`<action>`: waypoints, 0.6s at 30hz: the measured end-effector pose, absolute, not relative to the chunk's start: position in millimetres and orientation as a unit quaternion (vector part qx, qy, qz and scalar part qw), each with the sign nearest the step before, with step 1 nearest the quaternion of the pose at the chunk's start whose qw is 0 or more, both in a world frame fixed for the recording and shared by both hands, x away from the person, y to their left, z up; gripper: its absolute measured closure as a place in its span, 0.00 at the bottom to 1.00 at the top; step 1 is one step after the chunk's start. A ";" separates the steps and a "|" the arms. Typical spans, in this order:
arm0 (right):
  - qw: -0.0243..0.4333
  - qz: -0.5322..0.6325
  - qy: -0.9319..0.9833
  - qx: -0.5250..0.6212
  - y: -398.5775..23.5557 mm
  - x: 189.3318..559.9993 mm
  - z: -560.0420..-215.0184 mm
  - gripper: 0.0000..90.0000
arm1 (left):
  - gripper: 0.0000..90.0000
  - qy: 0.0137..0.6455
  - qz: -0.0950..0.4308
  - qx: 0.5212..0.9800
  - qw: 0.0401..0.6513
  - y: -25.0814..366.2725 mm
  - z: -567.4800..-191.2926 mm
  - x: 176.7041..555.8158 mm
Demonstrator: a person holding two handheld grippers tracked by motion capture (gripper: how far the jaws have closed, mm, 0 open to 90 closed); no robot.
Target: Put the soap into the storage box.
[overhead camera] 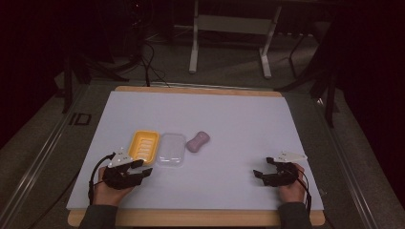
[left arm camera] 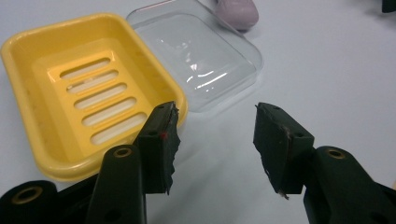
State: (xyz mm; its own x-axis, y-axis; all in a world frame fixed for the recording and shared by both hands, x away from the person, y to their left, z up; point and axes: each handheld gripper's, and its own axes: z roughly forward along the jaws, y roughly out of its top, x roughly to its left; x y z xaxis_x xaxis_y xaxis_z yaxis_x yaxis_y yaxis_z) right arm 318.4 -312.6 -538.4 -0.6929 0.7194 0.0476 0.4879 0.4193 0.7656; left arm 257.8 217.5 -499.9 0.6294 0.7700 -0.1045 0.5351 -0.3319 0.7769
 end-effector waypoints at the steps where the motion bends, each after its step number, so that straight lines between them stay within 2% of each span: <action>1: 0.151 0.404 0.827 0.362 -313.2 316.7 -537.9 0.19 | 0.55 0.407 0.144 0.803 0.411 216.9 -499.0 258.4; 2: 0.170 0.417 0.821 0.351 -314.4 312.0 -536.8 0.19 | 0.55 0.407 0.146 0.803 0.410 216.5 -497.9 259.4; 5: 0.180 0.424 0.816 0.350 -315.7 309.7 -536.2 0.19 | 0.55 0.408 0.148 0.803 0.408 214.8 -494.6 262.2; 18: 0.177 0.432 0.815 0.344 -316.7 308.8 -536.0 0.17 | 0.53 0.414 0.151 0.800 0.406 207.4 -487.5 270.1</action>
